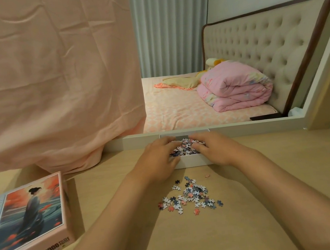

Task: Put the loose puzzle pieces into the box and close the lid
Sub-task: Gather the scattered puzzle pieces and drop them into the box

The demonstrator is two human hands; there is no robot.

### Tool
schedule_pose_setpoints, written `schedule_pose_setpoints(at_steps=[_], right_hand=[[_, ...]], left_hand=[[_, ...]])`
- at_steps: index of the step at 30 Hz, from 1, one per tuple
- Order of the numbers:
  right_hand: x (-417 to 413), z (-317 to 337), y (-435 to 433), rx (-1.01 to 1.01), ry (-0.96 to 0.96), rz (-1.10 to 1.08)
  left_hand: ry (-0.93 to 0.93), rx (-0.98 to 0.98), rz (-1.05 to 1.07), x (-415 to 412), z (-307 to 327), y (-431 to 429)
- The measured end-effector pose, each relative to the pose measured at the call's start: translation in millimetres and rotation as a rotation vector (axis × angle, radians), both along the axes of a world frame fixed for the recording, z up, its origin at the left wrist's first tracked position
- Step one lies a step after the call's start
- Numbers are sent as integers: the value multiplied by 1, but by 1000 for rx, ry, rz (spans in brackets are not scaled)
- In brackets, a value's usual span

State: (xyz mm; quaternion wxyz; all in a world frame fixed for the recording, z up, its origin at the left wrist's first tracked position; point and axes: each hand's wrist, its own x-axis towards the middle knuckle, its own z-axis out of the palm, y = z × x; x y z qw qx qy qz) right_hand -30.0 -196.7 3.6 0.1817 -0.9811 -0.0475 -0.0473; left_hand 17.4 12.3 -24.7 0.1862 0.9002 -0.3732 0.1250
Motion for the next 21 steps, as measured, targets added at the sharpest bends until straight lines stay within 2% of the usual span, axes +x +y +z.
schedule_pose_setpoints(at_steps=[2,4,7,10,12,17,21], right_hand=[[-12,7,8,-4,-110,22],[-25,10,19,-10,-121,60],[-41,-1,35,-5,45,125],[-47,-22,43,-131,138,135],[-50,-30,45,-205,160,140],[-63,-25,45,-130,165,167],[-71,-17,29,98,79,48]], left_hand=[[-32,-77,8,-12,2,8],[-7,-79,17,-25,3,14],[139,92,34,-47,12,24],[368,334,99,-65,18,33],[384,398,119,-72,15,37],[382,255,47,-75,2,33],[359,66,19,-75,-6,16]])
